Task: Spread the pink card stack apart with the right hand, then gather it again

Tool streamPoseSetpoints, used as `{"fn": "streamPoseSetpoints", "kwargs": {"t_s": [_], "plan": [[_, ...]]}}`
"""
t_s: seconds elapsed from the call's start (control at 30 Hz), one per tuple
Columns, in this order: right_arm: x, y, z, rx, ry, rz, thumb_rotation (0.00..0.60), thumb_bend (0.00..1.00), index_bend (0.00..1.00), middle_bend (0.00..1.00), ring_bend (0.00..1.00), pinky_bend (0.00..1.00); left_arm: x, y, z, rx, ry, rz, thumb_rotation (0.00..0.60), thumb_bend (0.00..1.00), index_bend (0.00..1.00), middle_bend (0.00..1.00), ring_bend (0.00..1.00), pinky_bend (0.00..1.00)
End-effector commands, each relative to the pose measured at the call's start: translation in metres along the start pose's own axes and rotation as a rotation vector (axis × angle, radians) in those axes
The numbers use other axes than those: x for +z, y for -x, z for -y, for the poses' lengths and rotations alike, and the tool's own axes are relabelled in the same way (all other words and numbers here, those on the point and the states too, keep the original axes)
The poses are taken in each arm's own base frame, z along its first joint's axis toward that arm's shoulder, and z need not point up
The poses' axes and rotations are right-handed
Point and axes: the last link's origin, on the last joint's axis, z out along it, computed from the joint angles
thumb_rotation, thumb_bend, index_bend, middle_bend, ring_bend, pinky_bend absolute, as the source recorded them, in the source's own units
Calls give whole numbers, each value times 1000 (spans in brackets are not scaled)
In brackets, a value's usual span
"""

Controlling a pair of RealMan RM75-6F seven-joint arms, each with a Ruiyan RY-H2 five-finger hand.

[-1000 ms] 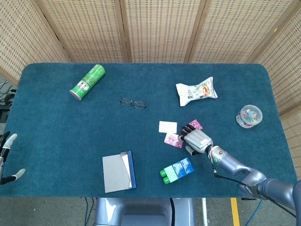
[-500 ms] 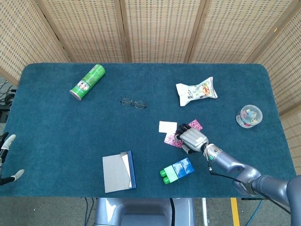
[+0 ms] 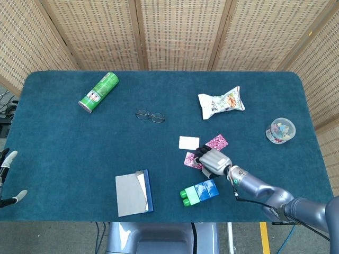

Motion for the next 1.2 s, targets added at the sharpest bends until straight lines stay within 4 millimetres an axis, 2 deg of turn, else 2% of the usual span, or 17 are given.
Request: {"fn": "streamPoseSetpoints", "kwargs": {"t_s": [0.03, 0.2, 0.47, 0.53, 0.67, 0.97, 1.1, 1.2], "plan": [[-3, -3, 4, 4, -16, -6, 600, 646, 310, 200, 8, 6, 0, 0, 0, 0, -1, 0, 600, 123, 0, 0, 0, 0], [-4, -15, 1, 31, -7, -82, 600, 591, 310, 200, 8, 7, 0, 0, 0, -1, 0, 0, 600, 123, 0, 0, 0, 0], [3, -30, -15, 61, 69, -150, 600, 339, 310, 200, 8, 6, -1, 0, 2, -2, 0, -1, 600, 122, 0, 0, 0, 0], [8, -32, -17, 65, 84, -159, 600, 245, 312, 200, 8, 6, -2, -1, 2, -3, 1, -2, 600, 123, 0, 0, 0, 0], [17, -34, -18, 66, 104, -171, 600, 154, 328, 200, 8, 6, -2, -1, 2, -3, -1, -3, 600, 123, 0, 0, 0, 0], [40, -38, -18, 106, 152, -183, 600, 158, 340, 200, 8, 6, -4, -1, 5, -2, -9, -3, 600, 123, 0, 0, 0, 0], [55, -43, -14, 117, 166, -198, 600, 249, 351, 200, 8, 6, -5, -1, 7, -2, -14, -3, 600, 123, 0, 0, 0, 0], [63, -45, -13, 114, 176, -202, 600, 260, 352, 200, 8, 6, -6, -1, 8, -2, -19, -3, 600, 123, 0, 0, 0, 0]]}}
